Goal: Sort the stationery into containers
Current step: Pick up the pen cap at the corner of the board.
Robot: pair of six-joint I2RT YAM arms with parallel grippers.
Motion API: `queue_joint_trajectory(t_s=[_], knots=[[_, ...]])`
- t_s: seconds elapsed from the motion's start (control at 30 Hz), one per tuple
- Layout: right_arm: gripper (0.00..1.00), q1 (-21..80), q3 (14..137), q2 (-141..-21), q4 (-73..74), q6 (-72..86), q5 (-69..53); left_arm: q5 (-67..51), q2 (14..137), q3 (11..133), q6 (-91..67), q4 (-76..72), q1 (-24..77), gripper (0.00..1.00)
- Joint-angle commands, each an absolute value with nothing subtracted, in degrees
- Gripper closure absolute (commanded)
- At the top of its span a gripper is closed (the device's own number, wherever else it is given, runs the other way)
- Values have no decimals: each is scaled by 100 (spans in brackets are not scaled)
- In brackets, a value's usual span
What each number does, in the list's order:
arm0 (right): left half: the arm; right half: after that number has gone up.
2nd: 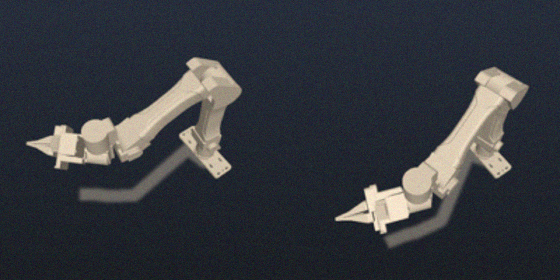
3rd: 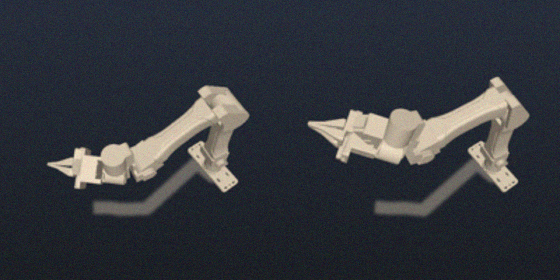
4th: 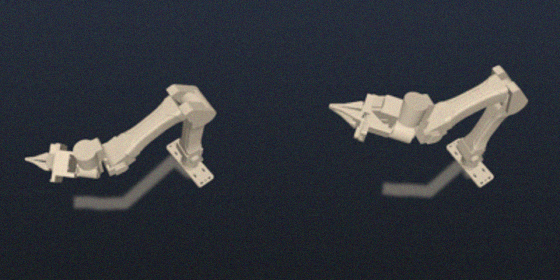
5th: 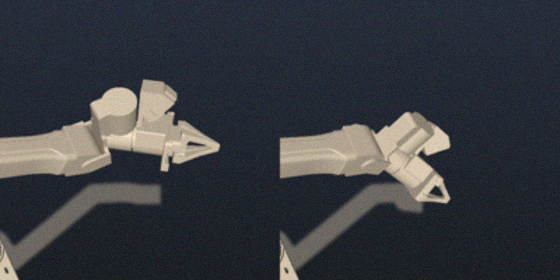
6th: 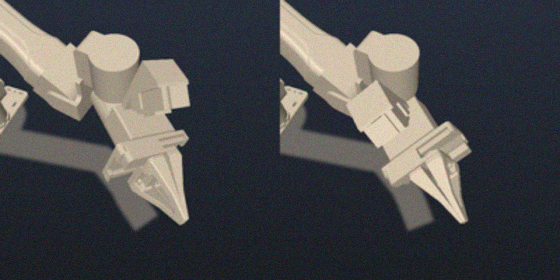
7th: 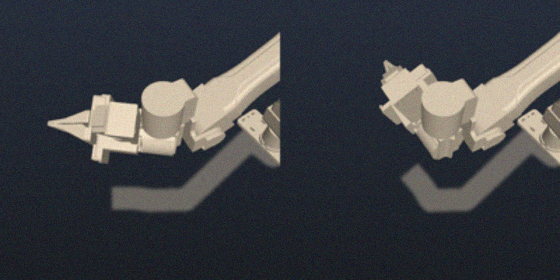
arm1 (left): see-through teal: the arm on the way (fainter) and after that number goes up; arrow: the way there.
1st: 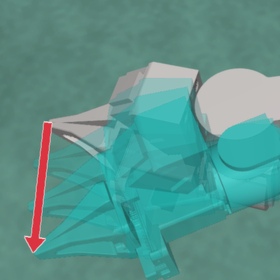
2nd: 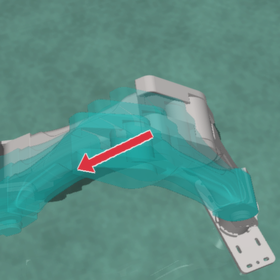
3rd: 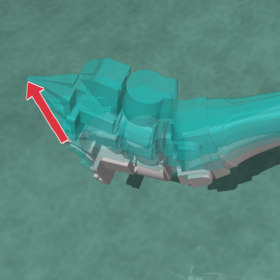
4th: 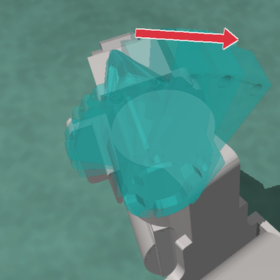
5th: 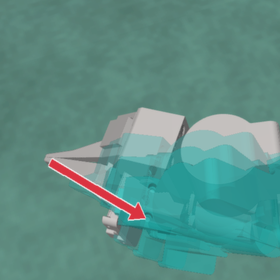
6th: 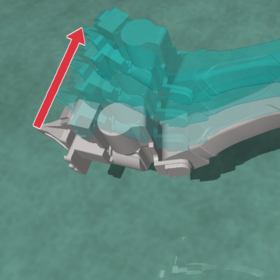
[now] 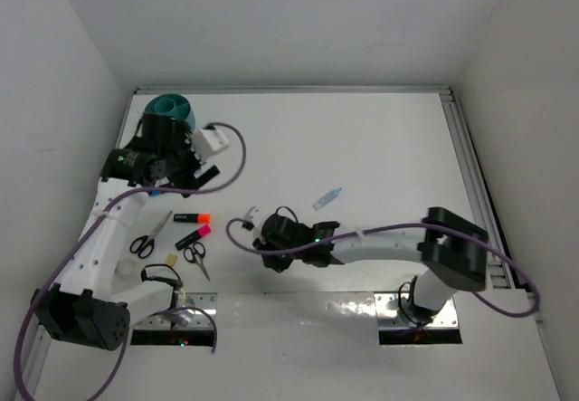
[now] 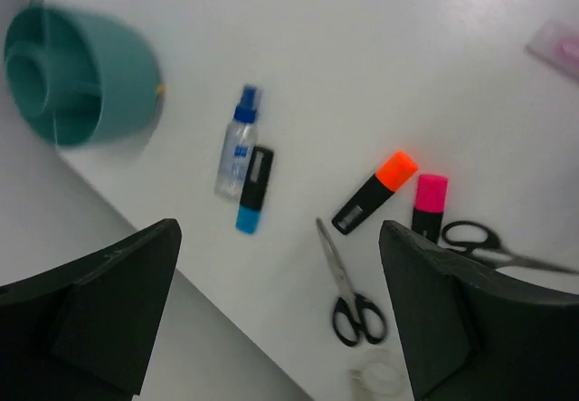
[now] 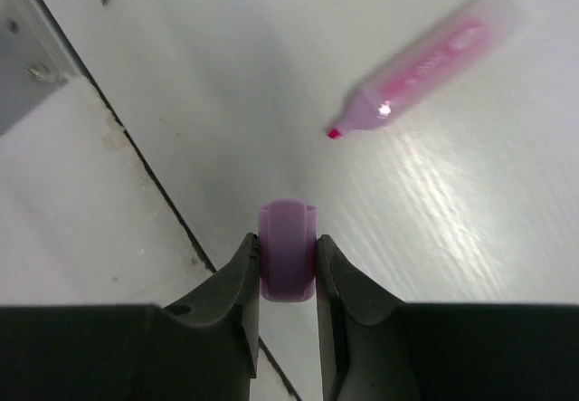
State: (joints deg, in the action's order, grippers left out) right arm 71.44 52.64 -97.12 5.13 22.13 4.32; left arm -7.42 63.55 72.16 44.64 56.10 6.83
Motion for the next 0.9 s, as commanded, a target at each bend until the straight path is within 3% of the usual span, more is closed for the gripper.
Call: queue_joint_trajectory(t_s=[0.0,0.13,0.33,0.53,0.87], knots=[[100,6900,4740,-8686,799,2654,255,-1441,6390,6700,7539,5678,1159,11],[100,6584,4202,-7483,1545,2751,342,-2125,6302,6092,9612,5660,1747,7],[100,5512,3385,-6313,1784,2733,36,-2838,7328,6187,11590,6326,2600,9],[100,4388,2620,-5486,1486,2812,-316,-2786,8278,6021,11593,5663,3418,11],[100,3771,2303,-5247,1398,2778,-615,-2066,9491,6047,12672,5624,3674,18]])
